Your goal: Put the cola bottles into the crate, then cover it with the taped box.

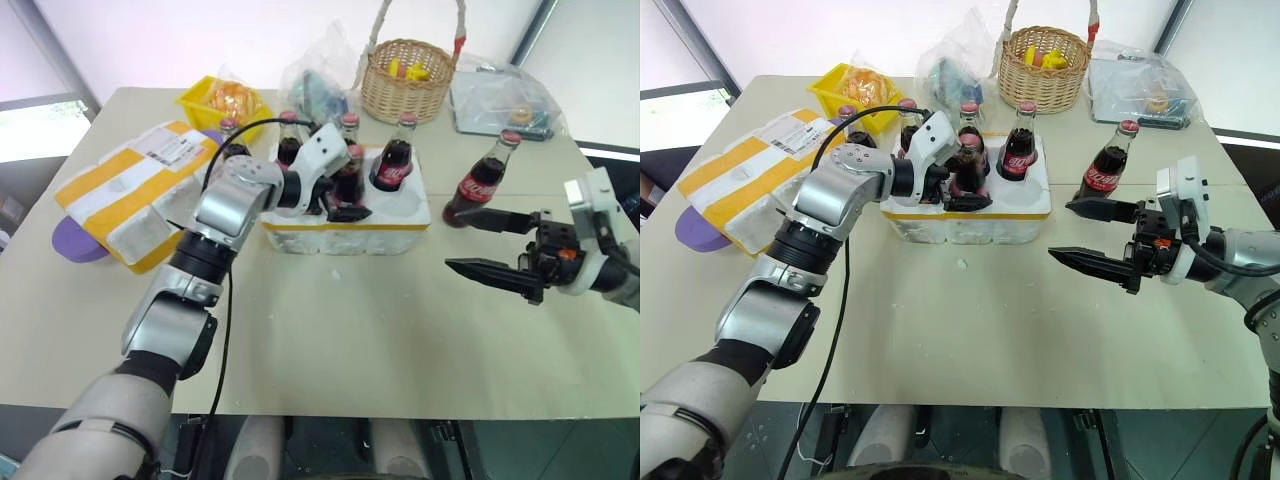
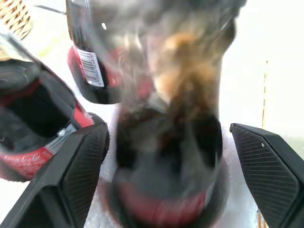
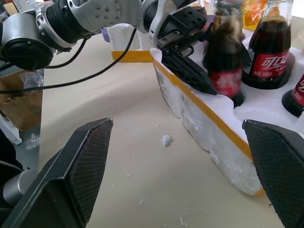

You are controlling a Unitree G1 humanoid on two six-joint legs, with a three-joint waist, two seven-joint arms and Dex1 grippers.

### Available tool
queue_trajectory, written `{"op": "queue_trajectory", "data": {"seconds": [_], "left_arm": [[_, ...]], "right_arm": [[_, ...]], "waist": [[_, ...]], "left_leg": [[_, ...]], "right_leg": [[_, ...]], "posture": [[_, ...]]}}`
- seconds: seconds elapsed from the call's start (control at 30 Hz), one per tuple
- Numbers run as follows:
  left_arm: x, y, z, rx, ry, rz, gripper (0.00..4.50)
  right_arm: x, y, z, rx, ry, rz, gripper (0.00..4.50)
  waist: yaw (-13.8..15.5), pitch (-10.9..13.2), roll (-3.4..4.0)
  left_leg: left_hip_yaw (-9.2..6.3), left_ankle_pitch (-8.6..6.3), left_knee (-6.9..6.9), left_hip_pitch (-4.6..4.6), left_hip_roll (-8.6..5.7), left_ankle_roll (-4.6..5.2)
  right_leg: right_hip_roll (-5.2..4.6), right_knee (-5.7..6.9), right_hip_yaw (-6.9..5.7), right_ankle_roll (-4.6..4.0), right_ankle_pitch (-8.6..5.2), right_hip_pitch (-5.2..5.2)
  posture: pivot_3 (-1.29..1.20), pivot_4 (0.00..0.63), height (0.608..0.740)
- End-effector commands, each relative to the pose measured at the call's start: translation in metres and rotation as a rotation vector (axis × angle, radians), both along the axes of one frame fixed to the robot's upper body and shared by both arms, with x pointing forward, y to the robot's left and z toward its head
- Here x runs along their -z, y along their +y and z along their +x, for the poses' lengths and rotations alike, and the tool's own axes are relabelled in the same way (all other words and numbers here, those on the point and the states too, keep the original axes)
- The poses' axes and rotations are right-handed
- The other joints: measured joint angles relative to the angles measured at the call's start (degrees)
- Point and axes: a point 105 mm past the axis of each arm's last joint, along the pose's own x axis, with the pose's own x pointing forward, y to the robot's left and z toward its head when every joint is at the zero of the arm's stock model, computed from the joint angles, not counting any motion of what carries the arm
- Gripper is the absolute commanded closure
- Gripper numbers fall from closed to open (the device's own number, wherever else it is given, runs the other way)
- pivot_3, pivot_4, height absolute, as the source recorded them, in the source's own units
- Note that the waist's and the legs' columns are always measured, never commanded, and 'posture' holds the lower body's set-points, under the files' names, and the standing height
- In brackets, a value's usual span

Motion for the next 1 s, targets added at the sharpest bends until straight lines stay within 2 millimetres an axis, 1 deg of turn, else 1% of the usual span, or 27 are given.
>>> {"op": "queue_trajectory", "data": {"seconds": [0.03, 0.1, 0.17, 0.27, 0.3, 0.4, 0.47, 0.5, 0.57, 0.67, 0.83, 1.0], "left_arm": [[-0.025, 0.012, -0.004, -0.019, -0.076, -0.051, 0.04], [-0.038, 0.024, -0.013, -0.021, -0.108, -0.076, 0.04], [-0.053, 0.038, -0.026, -0.023, -0.142, -0.11, 0.04], [-0.069, 0.067, -0.044, -0.077, -0.154, -0.144, 0.04], [-0.072, 0.077, -0.05, -0.095, -0.153, -0.148, 0.04], [-0.07, 0.102, -0.069, -0.143, -0.144, -0.131, 0.04], [-0.068, 0.114, -0.078, -0.177, -0.137, -0.128, 0.04], [-0.067, 0.124, -0.08, -0.226, -0.13, -0.137, 0.04], [-0.063, 0.146, -0.078, -0.359, -0.112, -0.181, 0.04], [-0.052, 0.17, -0.069, -0.542, -0.125, -0.202, 0.04], [-0.047, 0.188, -0.05, -0.748, -0.16, -0.284, 0.04], [-0.031, 0.195, -0.031, -0.841, -0.152, -0.3, 0.04]], "right_arm": [[-0.006, 0.002, -0.001, -0.01, -0.04, 0.003, 0.0], [-0.006, 0.003, 0.0, -0.014, -0.041, 0.004, 0.0], [-0.006, 0.004, 0.0, -0.023, -0.041, 0.003, 0.0], [-0.005, 0.004, 0.002, -0.034, -0.041, 0.0, 0.0], [-0.005, 0.004, 0.003, -0.036, -0.041, -0.001, 0.0], [-0.005, 0.003, 0.005, -0.041, -0.039, -0.003, 0.0], [-0.004, 0.003, 0.006, -0.046, -0.039, -0.004, 0.0], [-0.004, 0.003, 0.006, -0.049, -0.039, -0.004, 0.0], [-0.004, 0.004, 0.007, -0.055, -0.038, -0.002, 0.0], [-0.003, 0.004, 0.007, -0.062, -0.037, -0.002, 0.0], [-0.004, 0.004, 0.009, -0.063, -0.039, 0.0, 0.0], [-0.005, 0.005, 0.009, -0.064, -0.04, 0.002, 0.0]], "waist": [[-0.2, 0.0, 0.0], [-0.5, 0.0, 0.0], [-0.9, 0.0, 0.0], [-1.3, 0.0, 0.0], [-1.4, 0.0, 0.01], [-1.5, 0.0, 0.02], [-1.4, 0.0, 0.01], [-1.3, 0.0, 0.01], [-1.1, 0.0, 0.01], [-1.1, 0.0, -0.01], [-1.0, 0.0, -0.04], [-1.2, 0.0, -0.04]], "left_leg": [[0.0, 0.0, 0.0, 0.0, 0.0, 0.0], [-0.01, 0.0, -0.01, 0.02, 0.0, 0.0], [-0.04, 0.0, -0.01, 0.02, 0.01, 0.0], [-0.07, 0.0, -0.01, 0.02, 0.01, 0.0], [-0.07, 0.0, -0.01, 0.03, 0.01, 0.0], [-0.07, 0.0, -0.03, 0.08, 0.02, 0.0], [-0.08, 0.0, -0.03, 0.09, 0.02, 0.0], [-0.07, 0.0, -0.02, 0.08, 0.02, 0.0], [-0.08, 0.0, 0.0, 0.07, 0.01, 0.0], [-0.09, 0.0, 0.01, 0.08, 0.01, 0.0], [-0.1, 0.0, 0.03, 0.08, 0.0, 0.0], [-0.1, 0.0, 0.01, 0.12, 0.01, 0.0]], "right_leg": [[0.0, 0.02, 0.0, 0.0, 0.0, 0.0], [0.0, 0.04, 0.0, 0.0, 0.0, -0.01], [0.0, 0.07, 0.0, 0.0, 0.0, -0.01], [0.0, 0.1, 0.0, 0.0, 0.0, -0.01], [0.01, 0.11, 0.0, 0.0, 0.0, -0.01], [0.02, 0.13, 0.0, -0.01, 0.0, 0.0], [0.02, 0.13, 0.0, -0.01, -0.01, 0.02], [0.02, 0.13, 0.0, -0.01, -0.01, 0.02], [0.01, 0.11, 0.0, -0.01, -0.01, 0.03], [0.02, 0.11, 0.0, -0.01, -0.01, 0.06], [0.02, 0.1, 0.0, -0.01, -0.01, 0.1], [0.04, 0.12, -0.01, -0.01, -0.01, 0.09]], "posture": [[0.0, 0.15, 0.737], [0.0, 0.15, 0.737], [0.0, 0.15, 0.737], [0.0, 0.15, 0.737], [0.0, 0.15, 0.737], [0.0, 0.15, 0.737], [0.0, 0.15, 0.737], [0.0, 0.15, 0.737], [0.0, 0.15, 0.737], [0.0, 0.15, 0.737], [0.0, 0.15, 0.737], [0.0, 0.15, 0.737]]}}
